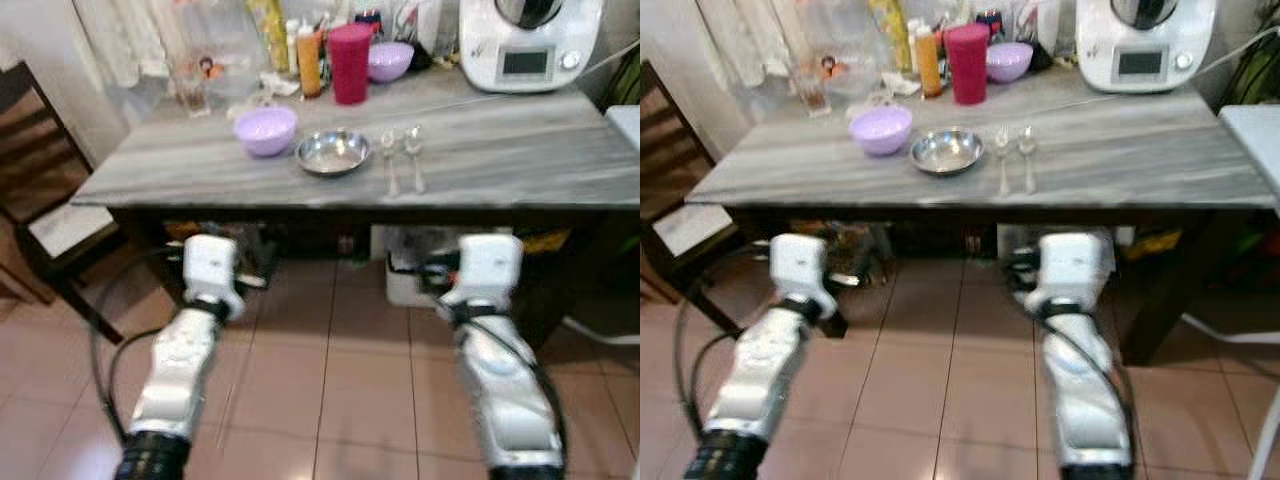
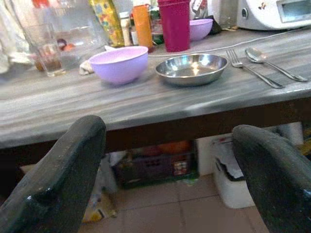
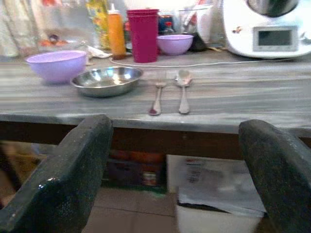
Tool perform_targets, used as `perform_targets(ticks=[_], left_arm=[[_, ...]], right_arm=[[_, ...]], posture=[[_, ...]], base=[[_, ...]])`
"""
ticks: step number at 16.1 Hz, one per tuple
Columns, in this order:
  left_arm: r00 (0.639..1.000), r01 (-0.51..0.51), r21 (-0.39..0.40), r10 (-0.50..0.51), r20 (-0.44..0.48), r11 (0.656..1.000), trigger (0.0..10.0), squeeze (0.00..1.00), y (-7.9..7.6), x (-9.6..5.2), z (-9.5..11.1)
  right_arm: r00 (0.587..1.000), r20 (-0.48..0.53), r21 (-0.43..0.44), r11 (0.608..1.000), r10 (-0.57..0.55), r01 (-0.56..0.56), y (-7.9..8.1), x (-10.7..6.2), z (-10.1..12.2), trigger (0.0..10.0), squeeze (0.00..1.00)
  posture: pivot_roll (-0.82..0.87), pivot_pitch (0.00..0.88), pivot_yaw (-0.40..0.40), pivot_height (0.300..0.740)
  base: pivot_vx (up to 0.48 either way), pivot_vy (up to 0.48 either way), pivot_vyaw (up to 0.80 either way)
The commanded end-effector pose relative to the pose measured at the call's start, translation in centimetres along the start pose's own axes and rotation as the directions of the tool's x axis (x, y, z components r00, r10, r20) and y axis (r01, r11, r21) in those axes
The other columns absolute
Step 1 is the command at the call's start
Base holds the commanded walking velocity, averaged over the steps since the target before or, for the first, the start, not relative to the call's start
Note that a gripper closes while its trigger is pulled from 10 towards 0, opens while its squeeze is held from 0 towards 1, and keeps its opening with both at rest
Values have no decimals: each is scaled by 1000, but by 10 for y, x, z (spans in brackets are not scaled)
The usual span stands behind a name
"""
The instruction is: Setting the table
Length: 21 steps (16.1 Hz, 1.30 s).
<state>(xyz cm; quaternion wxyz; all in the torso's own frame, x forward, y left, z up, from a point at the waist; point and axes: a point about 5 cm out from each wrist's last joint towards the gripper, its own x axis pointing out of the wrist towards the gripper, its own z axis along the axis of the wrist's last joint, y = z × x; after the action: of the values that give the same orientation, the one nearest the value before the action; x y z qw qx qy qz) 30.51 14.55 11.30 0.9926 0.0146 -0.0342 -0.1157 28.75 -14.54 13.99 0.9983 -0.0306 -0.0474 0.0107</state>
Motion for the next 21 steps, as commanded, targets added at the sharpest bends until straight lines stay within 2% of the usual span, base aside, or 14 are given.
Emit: perform_targets(ticks=[1, 6, 8, 11, 15, 21], left_arm=[[1000, 21, -10, -21, 7, 1000, 10000, 0, -6, 2, 2], [1000, 30, -14, -30, 2, 999, 10000, 0, -7, 1, 1], [1000, 31, -14, -31, 0, 999, 10000, 0, -7, 1, 1], [999, 35, -14, -35, -2, 999, 10000, 0, -8, 1, 0], [999, 8, -53, -10, -34, 999, 10000, 0, -7, 1, -5], [999, 35, -69, -37, -20, 997, 10000, 0, -8, 2, -3]], right_arm=[[1000, 4, -8, 1000, -21, 21, -8, -1, 1, 10000, 0], [1000, 7, -12, 1000, -17, 17, -7, -1, 0, 10000, 0], [1000, 6, -10, 1000, -15, 15, -7, -1, 0, 10000, 0], [1000, 23, -61, 998, 3, -2, -5, -1, 2, 10000, 0], [1000, 0, 8, 1000, -1, 1, -5, -1, -1, 10000, 0], [1000, 1, 10, 1000, -2, 2, -7, 0, -1, 10000, 0]], posture=[[-212, 31, 120, 740], [-213, 35, 119, 740], [-212, 35, 118, 740], [-213, 35, 116, 740], [-214, 33, 111, 740], [-215, 32, 110, 740]], base=[[0, -341, 0], [0, -339, 675], [0, -336, 0], [0, -336, 508], [0, 0, 291], [0, 0, 0]])
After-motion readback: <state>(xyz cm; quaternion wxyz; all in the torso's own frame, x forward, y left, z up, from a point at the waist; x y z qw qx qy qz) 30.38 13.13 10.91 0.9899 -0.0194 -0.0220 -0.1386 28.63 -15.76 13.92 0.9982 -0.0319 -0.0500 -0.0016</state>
